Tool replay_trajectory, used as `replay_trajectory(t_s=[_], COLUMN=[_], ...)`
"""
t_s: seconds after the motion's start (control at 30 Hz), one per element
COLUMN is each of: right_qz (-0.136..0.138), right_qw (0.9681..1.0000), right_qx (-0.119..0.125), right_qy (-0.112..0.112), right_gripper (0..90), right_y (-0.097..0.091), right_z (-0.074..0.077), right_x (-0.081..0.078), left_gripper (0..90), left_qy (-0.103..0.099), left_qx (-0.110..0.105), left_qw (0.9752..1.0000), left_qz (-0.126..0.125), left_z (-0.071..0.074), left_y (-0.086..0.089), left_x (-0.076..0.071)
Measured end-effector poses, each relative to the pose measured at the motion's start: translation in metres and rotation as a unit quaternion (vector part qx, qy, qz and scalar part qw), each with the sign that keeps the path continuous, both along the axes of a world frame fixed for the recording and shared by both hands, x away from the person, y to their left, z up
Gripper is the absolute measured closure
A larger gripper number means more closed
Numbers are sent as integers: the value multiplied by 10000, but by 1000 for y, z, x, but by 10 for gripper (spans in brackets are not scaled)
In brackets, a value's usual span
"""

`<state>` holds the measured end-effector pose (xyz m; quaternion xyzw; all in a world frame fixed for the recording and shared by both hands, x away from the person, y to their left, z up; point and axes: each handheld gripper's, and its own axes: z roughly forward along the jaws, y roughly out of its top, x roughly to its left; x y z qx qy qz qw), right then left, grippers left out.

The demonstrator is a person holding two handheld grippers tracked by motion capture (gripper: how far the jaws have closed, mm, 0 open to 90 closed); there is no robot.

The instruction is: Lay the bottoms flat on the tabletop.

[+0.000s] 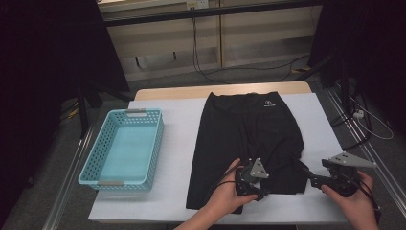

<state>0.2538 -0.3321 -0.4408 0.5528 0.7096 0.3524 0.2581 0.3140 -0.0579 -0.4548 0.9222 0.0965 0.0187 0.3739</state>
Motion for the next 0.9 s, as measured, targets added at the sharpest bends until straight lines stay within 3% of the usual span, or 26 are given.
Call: replay_trajectory(t_s=[0.07, 0.1, 0.17, 0.2, 0.23, 0.27, 0.4, 0.47, 0.53, 0.7, 0.8, 0.9], right_qz=[-6, -25, -47, -47, -45, -50, -49, -51, -58, 7, 60, 127], right_qw=[10000, 10000, 10000, 10000, 10000, 10000, 10000, 10000, 10000, 10000, 9999, 9995], right_qx=[-1, -11, -29, -29, -36, -32, -20, -20, -2, 17, 5, -65], right_qy=[2, 13, 26, 26, 16, 27, 22, 19, 21, 79, 133, 270], right_gripper=[252, 252, 252, 252, 252, 253, 259, 262, 273, 333, 344, 435], right_y=[-1, -2, -3, -3, -4, -5, -6, -7, -9, -10, -8, -4], right_z=[0, 0, -1, -1, -1, 0, 0, 0, 0, -1, -2, -6], right_x=[0, -1, -1, -1, -1, -1, -2, -2, -3, -3, -2, 2], left_gripper=[559, 639, 733, 733, 779, 857, 877, 878, 878, 879, 879, 878], left_qy=[34, 62, 101, 146, 169, 234, 356, 387, 487, 459, 478, 507], left_qx=[30, 30, 23, 55, 131, 73, 49, 134, -24, -298, -395, -428], left_qw=[10000, 9999, 9999, 9998, 9997, 9997, 9994, 9992, 9987, 9982, 9975, 9968], left_qz=[-19, -94, -91, -86, -107, -89, 7, 35, 115, 248, 336, 451], left_z=[1, 2, 2, 2, 4, 3, 4, 7, 9, 26, 29, 31], left_y=[0, 0, 0, 0, 0, 0, 1, 4, 8, 25, 31, 39], left_x=[-2, -3, -4, -4, -4, -4, -5, -3, -1, 3, 5, 10])
